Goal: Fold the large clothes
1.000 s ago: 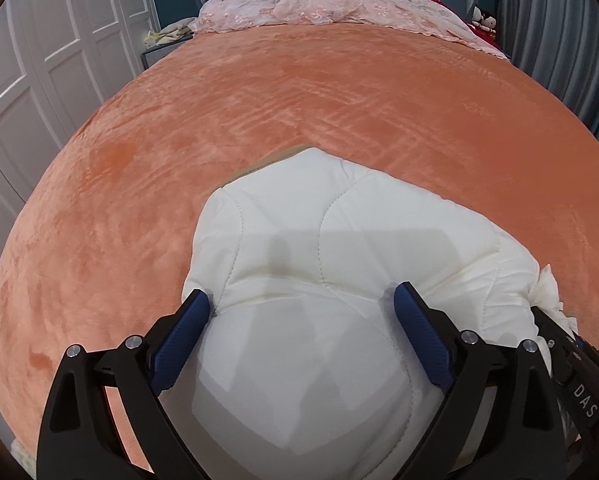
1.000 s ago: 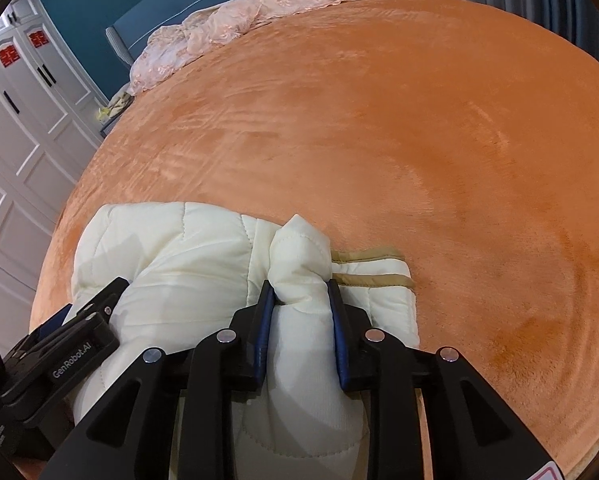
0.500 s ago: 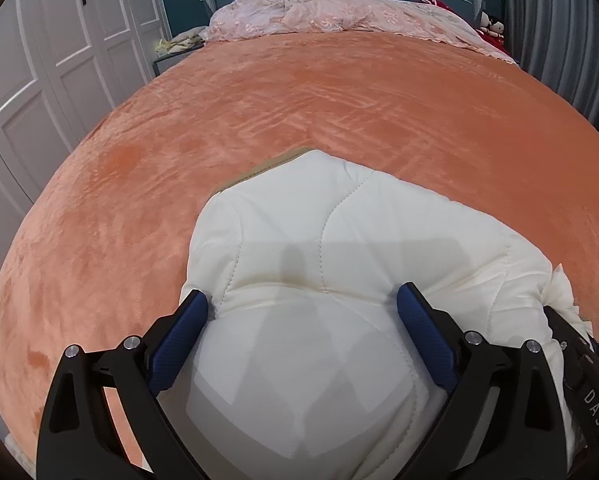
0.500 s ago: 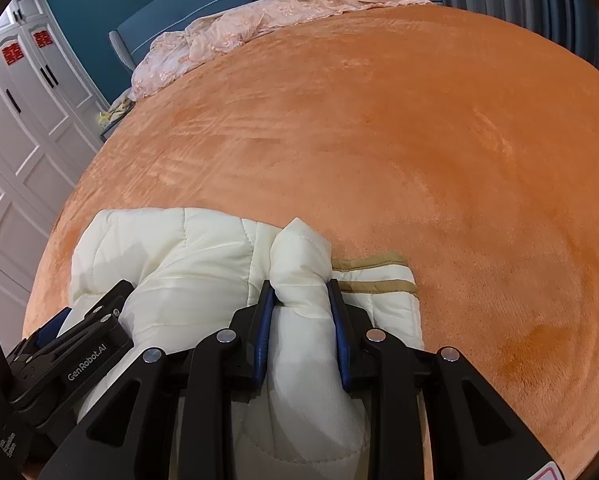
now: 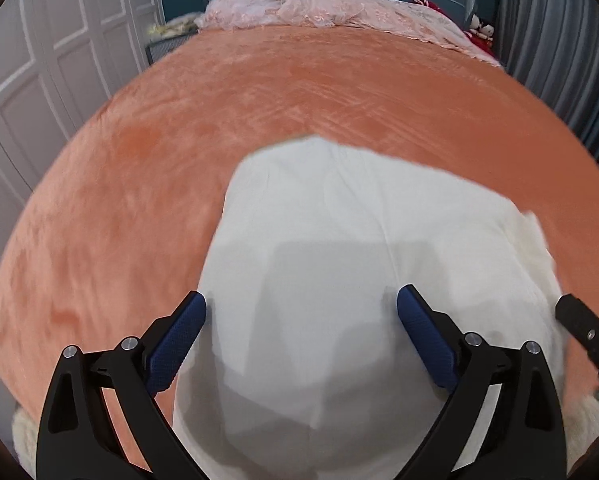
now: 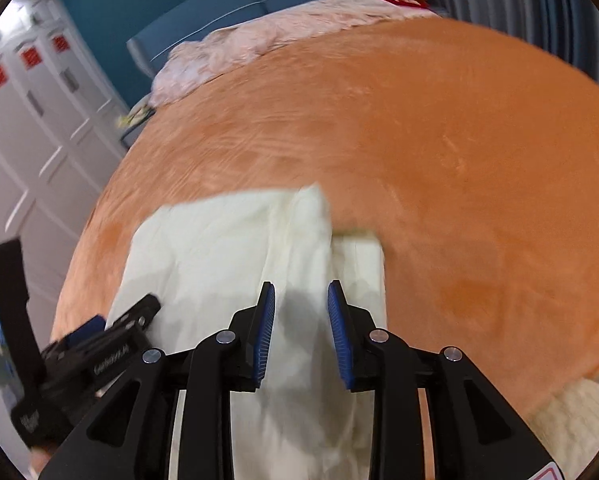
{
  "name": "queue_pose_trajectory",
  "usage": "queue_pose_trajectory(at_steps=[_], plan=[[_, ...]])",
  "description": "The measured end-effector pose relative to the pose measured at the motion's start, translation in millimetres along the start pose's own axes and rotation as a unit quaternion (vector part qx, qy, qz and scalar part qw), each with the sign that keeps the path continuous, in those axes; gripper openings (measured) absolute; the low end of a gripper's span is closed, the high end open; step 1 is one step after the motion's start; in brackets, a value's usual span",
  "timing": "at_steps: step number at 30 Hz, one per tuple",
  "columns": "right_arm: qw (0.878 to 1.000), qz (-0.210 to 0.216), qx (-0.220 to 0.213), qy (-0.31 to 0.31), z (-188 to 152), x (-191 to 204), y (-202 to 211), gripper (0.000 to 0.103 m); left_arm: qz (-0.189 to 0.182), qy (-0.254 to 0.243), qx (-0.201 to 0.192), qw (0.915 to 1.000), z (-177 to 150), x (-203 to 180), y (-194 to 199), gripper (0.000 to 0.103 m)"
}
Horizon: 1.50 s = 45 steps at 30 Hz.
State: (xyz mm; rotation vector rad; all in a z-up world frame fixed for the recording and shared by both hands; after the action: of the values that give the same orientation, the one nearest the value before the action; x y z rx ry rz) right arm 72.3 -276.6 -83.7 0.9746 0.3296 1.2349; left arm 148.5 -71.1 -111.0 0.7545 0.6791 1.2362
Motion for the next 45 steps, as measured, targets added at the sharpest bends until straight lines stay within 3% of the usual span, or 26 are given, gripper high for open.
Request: queue_pose_trajectory(at_steps=[4,7,14,18,22,28,30,31,35,45], plan=[[0.998,-0.018,0.04,0.053,-36,9,-1,0.026,-0.001,-0.002,0.007,1.0,-24,3,18,0.094],[0.997,-0.021,0.047,0.051,-44,6,-11,0.026,0.004,-0.011,0.01,0.9999,-38,3,20,0.095],[0.996,-0.031,0.021,0.085,-52,8,-17,0.028,0.007,-0.013,-0.003,0.9999,-45,6,12,0.098],[0.996,-0.052,-0.005,0.075,-46,-1,-1,0.059,-0.007,-0.011,-0.008,0.9999,-44,9,17,0.098],[1.0,0.001,0.0,0.005,-40,-21,18,0.07,-0.039,0.039,0.009,0.9985,-44,27,29,0.098],[0.997,0.056,0.038,-0.044,-55,-35,5,0.076,-0.076,0.095,0.035,0.992,-56,53,37,0.098],[0.994,0.077,0.049,-0.063,-57,-36,-1,0.081,-0.111,0.113,0.045,0.9864,-62,58,34,0.098],[0.99,0.097,0.061,-0.076,-59,-37,-6,0.085,-0.129,0.122,0.046,0.983,-64,60,33,0.098],[0.972,0.168,0.103,-0.131,-71,-37,-23,0.086,-0.196,0.175,0.069,0.9625,-76,67,17,0.098],[0.949,0.236,0.12,-0.168,-76,-30,-42,0.089,-0.246,0.191,0.073,0.9475,-77,61,2,0.098]])
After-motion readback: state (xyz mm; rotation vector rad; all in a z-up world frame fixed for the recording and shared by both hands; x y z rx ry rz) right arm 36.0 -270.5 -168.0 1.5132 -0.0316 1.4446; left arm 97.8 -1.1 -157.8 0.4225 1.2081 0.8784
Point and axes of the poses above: each gripper's, at about its wrist camera, not at the fingertips, and y roughly against the way its jaws point, x to its left, z to its top, the point moved 7 cm from there along -y, roughly the way its jaws point, and after that the axes turned 2 degrees about -z, right-handed, at the moved point
